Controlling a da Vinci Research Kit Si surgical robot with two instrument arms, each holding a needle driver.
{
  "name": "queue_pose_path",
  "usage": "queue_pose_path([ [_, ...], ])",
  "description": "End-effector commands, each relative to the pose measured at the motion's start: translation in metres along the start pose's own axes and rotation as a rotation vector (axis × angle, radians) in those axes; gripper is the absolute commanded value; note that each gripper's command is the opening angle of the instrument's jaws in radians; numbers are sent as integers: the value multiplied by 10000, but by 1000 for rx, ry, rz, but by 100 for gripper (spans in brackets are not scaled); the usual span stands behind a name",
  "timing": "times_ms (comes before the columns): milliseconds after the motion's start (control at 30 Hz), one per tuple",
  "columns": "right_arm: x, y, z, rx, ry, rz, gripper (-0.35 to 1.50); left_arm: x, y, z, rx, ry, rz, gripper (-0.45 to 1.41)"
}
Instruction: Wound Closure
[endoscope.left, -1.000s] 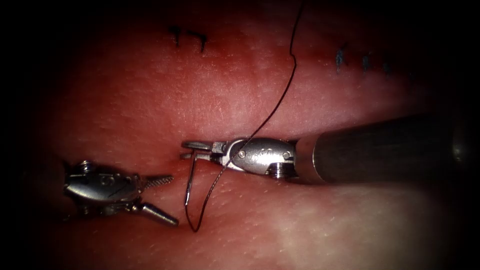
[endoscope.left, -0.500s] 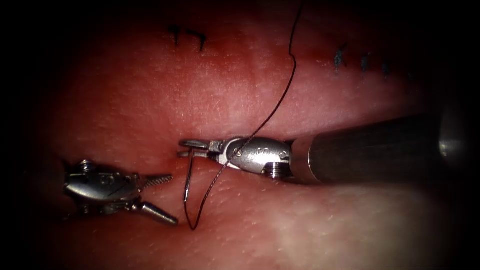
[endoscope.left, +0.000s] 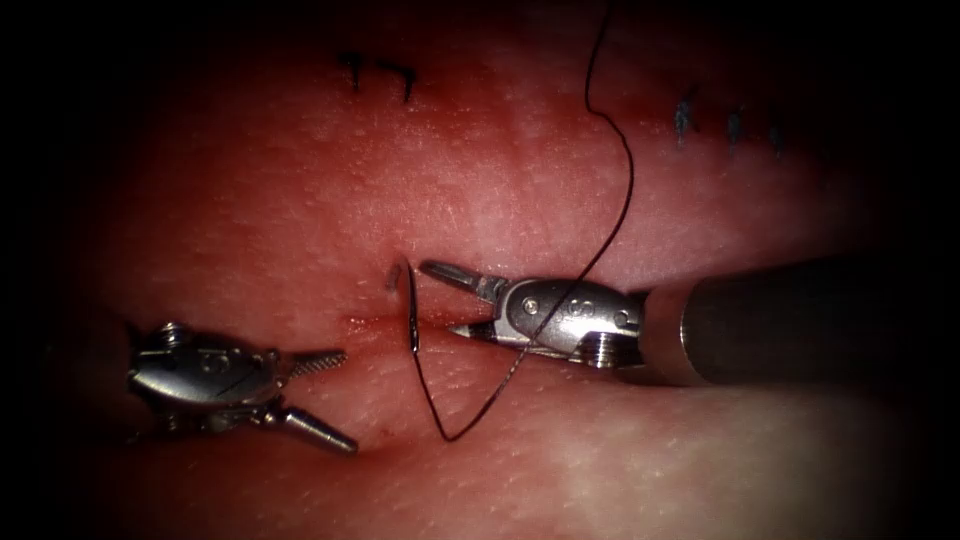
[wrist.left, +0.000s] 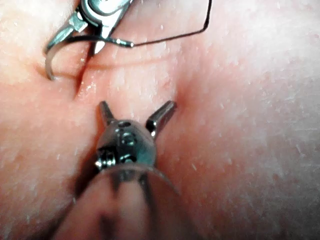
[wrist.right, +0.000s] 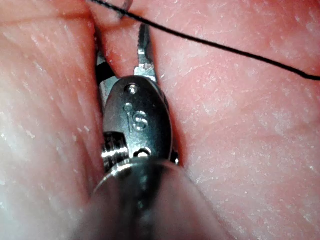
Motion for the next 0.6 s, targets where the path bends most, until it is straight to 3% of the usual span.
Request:
queue_pose_path([
  [33, 7, 9, 3, -47, -11, -29, 145, 9, -5, 7, 3, 1, -2, 70],
  [167, 18, 19, -11, -120, -16, -40, 145, 9, -5, 7, 3, 2, 4, 70],
  [433, 42, 29, -15, -96, 27, -15, 142, 9, -6, 7, 3, 2, 9, 70],
  [600, 80, 47, -35, -100, 45, -42, 137, 9, -6, 7, 3, 2, 15, 70],
])
